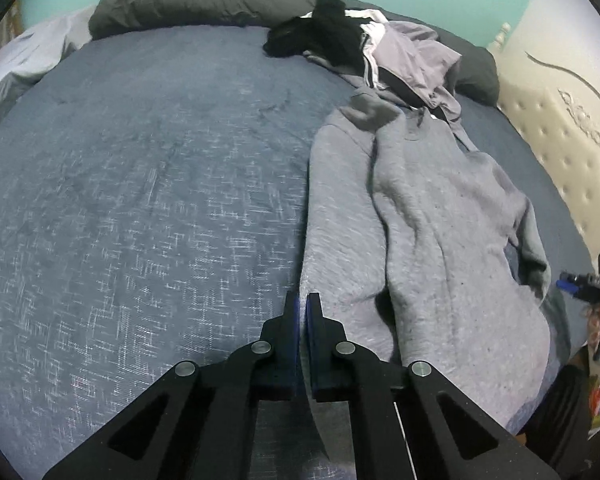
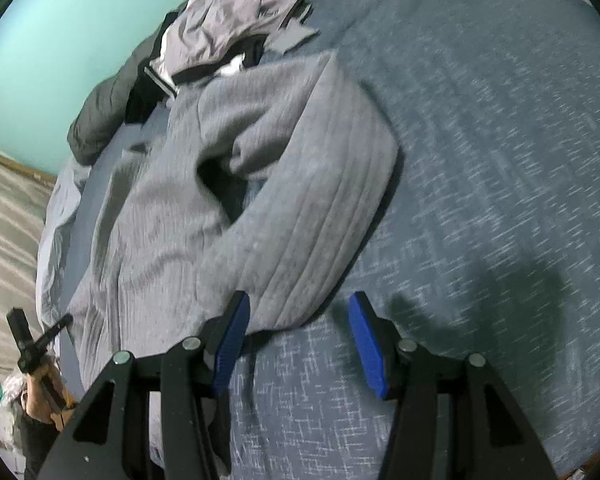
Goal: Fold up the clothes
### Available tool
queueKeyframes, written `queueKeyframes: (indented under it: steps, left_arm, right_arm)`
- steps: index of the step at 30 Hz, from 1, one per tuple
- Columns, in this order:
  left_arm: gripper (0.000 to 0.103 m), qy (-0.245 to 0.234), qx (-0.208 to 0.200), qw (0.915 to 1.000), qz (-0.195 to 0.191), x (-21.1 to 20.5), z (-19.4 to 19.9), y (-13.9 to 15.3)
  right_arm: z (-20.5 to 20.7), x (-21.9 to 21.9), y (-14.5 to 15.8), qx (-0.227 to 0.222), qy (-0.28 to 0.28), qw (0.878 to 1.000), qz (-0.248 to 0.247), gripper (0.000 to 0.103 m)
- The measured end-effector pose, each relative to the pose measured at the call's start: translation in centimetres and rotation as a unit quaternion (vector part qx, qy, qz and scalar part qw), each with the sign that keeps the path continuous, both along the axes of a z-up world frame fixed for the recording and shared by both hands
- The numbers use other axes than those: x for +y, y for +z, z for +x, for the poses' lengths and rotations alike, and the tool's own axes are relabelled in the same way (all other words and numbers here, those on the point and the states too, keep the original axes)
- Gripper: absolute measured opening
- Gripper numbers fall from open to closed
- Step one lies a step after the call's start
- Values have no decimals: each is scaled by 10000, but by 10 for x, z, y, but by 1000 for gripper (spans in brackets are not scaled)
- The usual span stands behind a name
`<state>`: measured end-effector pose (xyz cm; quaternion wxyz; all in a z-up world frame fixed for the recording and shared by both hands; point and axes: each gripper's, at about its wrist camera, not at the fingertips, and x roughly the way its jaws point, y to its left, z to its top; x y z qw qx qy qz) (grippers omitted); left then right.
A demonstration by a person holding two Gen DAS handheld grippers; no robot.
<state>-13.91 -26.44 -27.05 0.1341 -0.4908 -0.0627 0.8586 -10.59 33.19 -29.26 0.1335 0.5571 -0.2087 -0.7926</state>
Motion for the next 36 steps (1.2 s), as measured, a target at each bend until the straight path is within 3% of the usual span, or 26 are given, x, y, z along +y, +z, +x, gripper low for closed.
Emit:
queueKeyframes:
  steps: [4,13,14,16,18,19,23,28,32,36]
  left_arm:
    - [3,102,-27,9999,36,-6,-1,-5]
    - [3,316,142,9994,-70,-13,-7,9]
    - [3,339,160,9993,-84,-14,-9,11]
    - [3,381,194,9990,-133,-16,-12,16]
    - [3,435,250,9985,-229,-19,-16,23]
    - [3,457,275,9982,-256,-20,-18,25]
    - [3,559,411,9965,-468,-28,-25,39]
    - [3,672,547,9937,-712,-43,-35,55]
    - [3,956,523,9919,-654,-59,-47,58]
    - [4,1186,274,9911,-531,-66,-53,45]
  right_arm:
    - [0,-16,-9,-112,154,9998,-44,59]
    - [-9,-49,-20,-199,340,9992,-15,59]
    - [-10,-52,-22,-203,369,9991,31,57]
    - [-12,-54,-24,-179,378,9991,108,32]
    - [-13,-52,-22,-116,352,9991,213,16]
    - [-13,-50,-19,-46,353,9990,262,12]
    - [-15,-33,4,346,279,9975,545,10]
    - [-21,17,43,740,-195,9925,953,9]
    - [-27,51,55,700,-412,9876,1341,9]
    - [-28,66,48,587,-391,9853,1559,9]
